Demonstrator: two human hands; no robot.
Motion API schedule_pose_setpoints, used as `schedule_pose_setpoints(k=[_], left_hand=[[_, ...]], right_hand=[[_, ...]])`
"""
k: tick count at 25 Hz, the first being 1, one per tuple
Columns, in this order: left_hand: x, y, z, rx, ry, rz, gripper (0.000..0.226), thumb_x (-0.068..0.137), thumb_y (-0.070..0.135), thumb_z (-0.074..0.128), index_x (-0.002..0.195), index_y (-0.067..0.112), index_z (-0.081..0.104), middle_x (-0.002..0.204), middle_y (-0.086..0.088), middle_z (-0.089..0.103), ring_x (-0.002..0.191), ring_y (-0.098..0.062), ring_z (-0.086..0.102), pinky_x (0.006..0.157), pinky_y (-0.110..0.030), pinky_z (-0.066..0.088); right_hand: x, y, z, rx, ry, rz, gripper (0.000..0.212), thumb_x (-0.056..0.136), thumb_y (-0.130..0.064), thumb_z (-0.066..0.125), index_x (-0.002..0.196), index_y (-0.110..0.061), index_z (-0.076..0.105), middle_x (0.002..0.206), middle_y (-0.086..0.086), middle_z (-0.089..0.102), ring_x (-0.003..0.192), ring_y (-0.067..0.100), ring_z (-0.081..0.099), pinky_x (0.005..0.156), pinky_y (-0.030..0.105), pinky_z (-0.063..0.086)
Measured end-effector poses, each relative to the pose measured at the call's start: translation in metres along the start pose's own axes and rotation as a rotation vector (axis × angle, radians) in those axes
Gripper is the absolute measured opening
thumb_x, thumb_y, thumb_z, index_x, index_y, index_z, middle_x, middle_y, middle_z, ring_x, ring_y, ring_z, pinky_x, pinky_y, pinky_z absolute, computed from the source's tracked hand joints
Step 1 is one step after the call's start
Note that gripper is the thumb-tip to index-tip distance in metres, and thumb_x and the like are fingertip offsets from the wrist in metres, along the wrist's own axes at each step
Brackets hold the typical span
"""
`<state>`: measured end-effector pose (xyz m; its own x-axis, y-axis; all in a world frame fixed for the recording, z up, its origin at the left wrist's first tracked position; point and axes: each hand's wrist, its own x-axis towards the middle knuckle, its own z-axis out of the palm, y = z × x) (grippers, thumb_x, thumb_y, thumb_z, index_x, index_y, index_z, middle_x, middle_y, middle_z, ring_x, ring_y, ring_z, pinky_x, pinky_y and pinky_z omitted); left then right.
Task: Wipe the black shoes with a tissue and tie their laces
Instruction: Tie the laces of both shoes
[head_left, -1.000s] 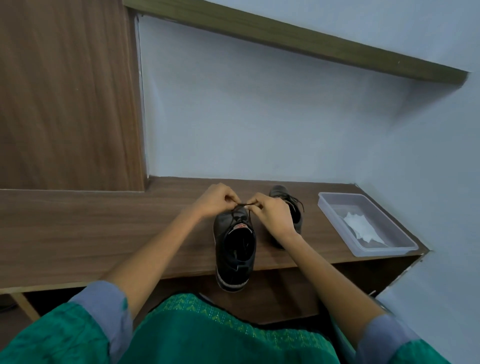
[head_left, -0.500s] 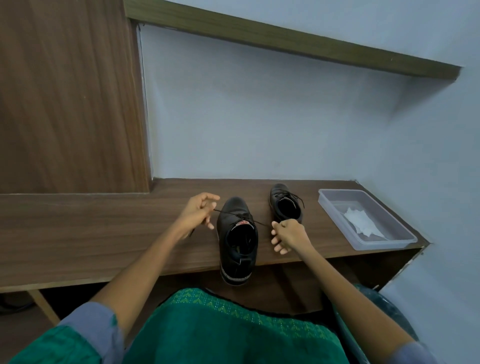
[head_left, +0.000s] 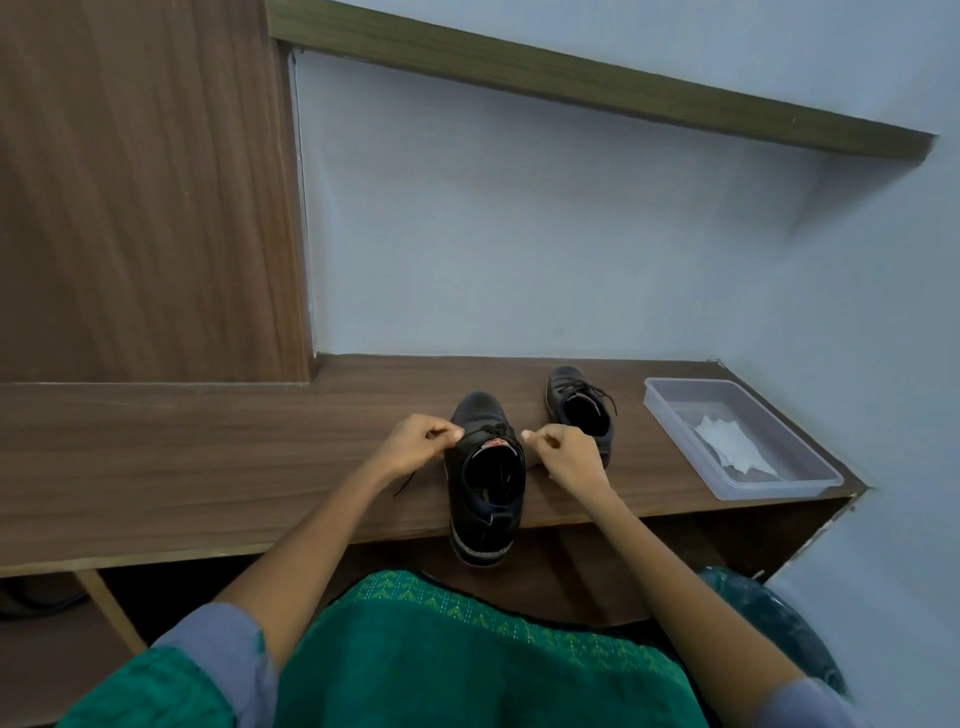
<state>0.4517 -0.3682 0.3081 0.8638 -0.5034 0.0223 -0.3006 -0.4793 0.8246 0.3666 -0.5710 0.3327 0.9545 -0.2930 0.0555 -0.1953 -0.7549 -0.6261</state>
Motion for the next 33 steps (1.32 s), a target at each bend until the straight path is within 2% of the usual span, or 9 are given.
schedule_pose_setpoints(k=[3, 7, 11, 14, 17, 20, 22, 28, 33], left_hand=[[0.003, 0.009, 0.003, 0.033, 0.005, 0.042, 0.025, 0.082, 0.016, 0.068, 0.106, 0.009, 0.070, 0.106, -0.007, 0.071, 0.093, -0.012, 0.064, 0.091, -0.027, 0.049], [0.004, 0.015, -0.002, 0.092, 0.103, 0.031, 0.019, 0.082, 0.017, 0.069, 0.096, 0.005, 0.073, 0.100, -0.008, 0.073, 0.093, -0.013, 0.065, 0.086, -0.025, 0.049], [0.003, 0.015, -0.004, 0.064, 0.039, -0.004, 0.020, 0.090, 0.021, 0.059, 0.084, 0.008, 0.073, 0.090, -0.006, 0.072, 0.086, -0.014, 0.063, 0.081, -0.028, 0.047], [-0.001, 0.024, -0.001, -0.278, 0.003, -0.085, 0.028, 0.096, 0.021, 0.047, 0.075, 0.018, 0.064, 0.082, 0.003, 0.061, 0.081, -0.008, 0.052, 0.073, -0.024, 0.038], [0.005, 0.041, 0.014, -0.704, 0.046, -0.112, 0.029, 0.099, 0.018, 0.039, 0.076, 0.016, 0.057, 0.085, 0.002, 0.064, 0.079, -0.009, 0.056, 0.072, -0.024, 0.041], [0.010, 0.055, 0.029, -1.158, 0.072, -0.113, 0.028, 0.100, 0.019, 0.037, 0.078, 0.012, 0.053, 0.083, -0.003, 0.072, 0.079, -0.015, 0.067, 0.075, -0.025, 0.052], [0.010, 0.057, 0.036, -1.260, 0.146, -0.126, 0.023, 0.099, 0.019, 0.041, 0.086, 0.008, 0.057, 0.082, -0.007, 0.070, 0.072, -0.014, 0.070, 0.071, -0.024, 0.058], [0.008, 0.053, 0.042, -1.178, 0.224, -0.134, 0.024, 0.094, 0.001, 0.047, 0.113, -0.007, 0.058, 0.089, -0.014, 0.067, 0.061, -0.010, 0.070, 0.069, -0.022, 0.058], [0.013, 0.045, 0.044, -1.176, 0.254, -0.164, 0.027, 0.093, -0.003, 0.046, 0.117, -0.006, 0.056, 0.078, -0.006, 0.062, 0.052, -0.006, 0.061, 0.059, -0.017, 0.057]], right_hand=[[0.001, -0.003, 0.004, 0.146, -0.075, -0.015, 0.025, 0.091, -0.028, 0.059, 0.105, -0.012, 0.072, 0.091, 0.001, 0.071, 0.071, 0.002, 0.056, 0.067, 0.020, 0.045], [0.005, -0.005, -0.005, 0.074, -0.039, 0.017, 0.014, 0.089, -0.024, 0.062, 0.086, -0.016, 0.072, 0.050, -0.014, 0.057, 0.053, 0.005, 0.047, 0.053, 0.021, 0.039], [0.005, -0.009, -0.002, -0.071, -0.158, 0.032, 0.021, 0.096, -0.029, 0.048, 0.080, -0.018, 0.057, 0.070, -0.010, 0.054, 0.071, 0.014, 0.053, 0.072, 0.034, 0.047], [0.011, -0.014, -0.018, -0.136, -0.289, -0.017, 0.033, 0.096, -0.031, 0.049, 0.077, -0.008, 0.064, 0.068, 0.001, 0.057, 0.062, 0.013, 0.049, 0.065, 0.029, 0.041], [0.013, -0.025, -0.038, -0.140, -0.293, -0.083, 0.043, 0.095, -0.039, 0.049, 0.058, -0.017, 0.052, 0.051, -0.003, 0.039, 0.047, 0.011, 0.035, 0.052, 0.025, 0.029], [0.012, -0.031, -0.028, 0.344, -0.122, -0.049, 0.041, 0.094, -0.042, 0.049, 0.062, -0.018, 0.053, 0.065, 0.003, 0.058, 0.061, 0.012, 0.050, 0.066, 0.026, 0.041], [0.011, -0.032, -0.009, 0.757, -0.027, 0.060, 0.033, 0.094, -0.037, 0.051, 0.070, -0.017, 0.059, 0.070, 0.000, 0.066, 0.067, 0.011, 0.060, 0.073, 0.025, 0.049], [0.009, -0.021, 0.026, 1.059, -0.007, 0.072, 0.023, 0.095, -0.028, 0.051, 0.092, -0.011, 0.067, 0.078, 0.000, 0.071, 0.075, 0.008, 0.067, 0.073, 0.021, 0.053], [0.011, -0.008, 0.031, 1.462, 0.043, 0.140, 0.019, 0.098, -0.020, 0.045, 0.089, -0.008, 0.058, 0.058, -0.002, 0.055, 0.060, 0.011, 0.064, 0.063, 0.021, 0.057]])
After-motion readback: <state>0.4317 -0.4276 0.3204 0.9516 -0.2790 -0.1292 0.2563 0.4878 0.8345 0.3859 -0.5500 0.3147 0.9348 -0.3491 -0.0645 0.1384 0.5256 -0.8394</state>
